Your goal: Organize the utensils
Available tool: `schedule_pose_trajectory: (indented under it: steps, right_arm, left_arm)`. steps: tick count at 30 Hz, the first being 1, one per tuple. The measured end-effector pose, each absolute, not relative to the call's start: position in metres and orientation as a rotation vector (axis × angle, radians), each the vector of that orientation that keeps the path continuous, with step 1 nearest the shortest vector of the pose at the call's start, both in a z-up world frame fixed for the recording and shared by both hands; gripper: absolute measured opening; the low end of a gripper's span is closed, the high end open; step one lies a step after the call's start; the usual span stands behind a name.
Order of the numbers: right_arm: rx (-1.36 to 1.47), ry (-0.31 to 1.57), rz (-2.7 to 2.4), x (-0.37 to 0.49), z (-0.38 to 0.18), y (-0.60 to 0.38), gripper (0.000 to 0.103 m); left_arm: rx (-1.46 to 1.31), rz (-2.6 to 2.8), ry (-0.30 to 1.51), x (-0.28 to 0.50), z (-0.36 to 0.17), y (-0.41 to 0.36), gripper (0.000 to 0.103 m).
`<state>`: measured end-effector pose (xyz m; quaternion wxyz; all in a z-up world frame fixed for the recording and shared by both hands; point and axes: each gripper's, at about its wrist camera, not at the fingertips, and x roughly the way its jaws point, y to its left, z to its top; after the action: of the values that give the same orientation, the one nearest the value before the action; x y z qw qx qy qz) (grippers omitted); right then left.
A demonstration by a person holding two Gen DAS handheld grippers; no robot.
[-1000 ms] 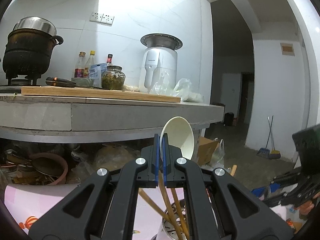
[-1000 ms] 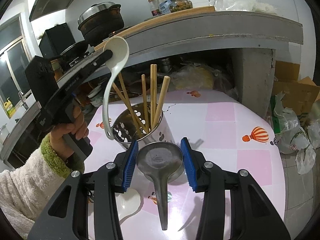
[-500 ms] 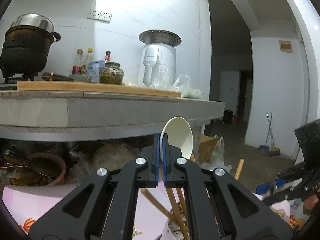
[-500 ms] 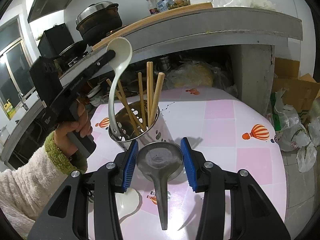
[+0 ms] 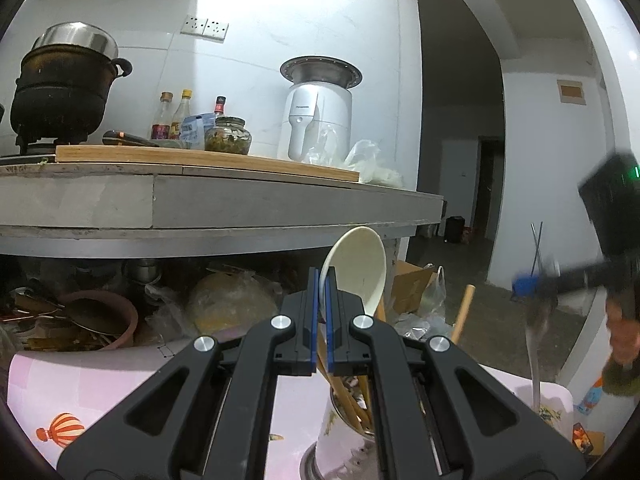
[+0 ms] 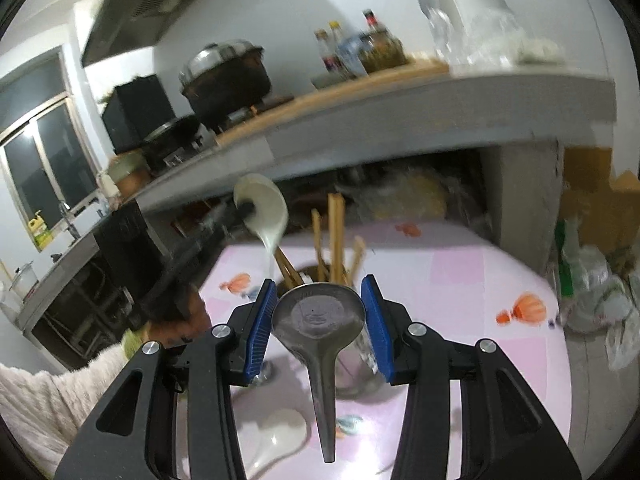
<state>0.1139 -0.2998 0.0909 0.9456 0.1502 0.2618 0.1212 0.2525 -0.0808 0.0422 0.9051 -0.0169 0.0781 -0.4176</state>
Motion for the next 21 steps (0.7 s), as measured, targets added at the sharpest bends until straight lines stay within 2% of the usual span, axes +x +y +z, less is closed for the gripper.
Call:
schedule_pose_trajectory:
  steps: [10, 21]
  right_arm:
    - [0.255, 0.412, 0.27, 0.14, 0.133, -0.283, 0.043]
    - [0.299, 0.363, 0.259, 0.179, 0.133, -0.28, 0.043]
  left_arm:
    - [-0.019, -0.858, 0.191, 0.235, 0.033, -0.072, 0.002]
    - [-0.002, -0.828, 0.289, 0.232, 0.005, -0.072, 0.002]
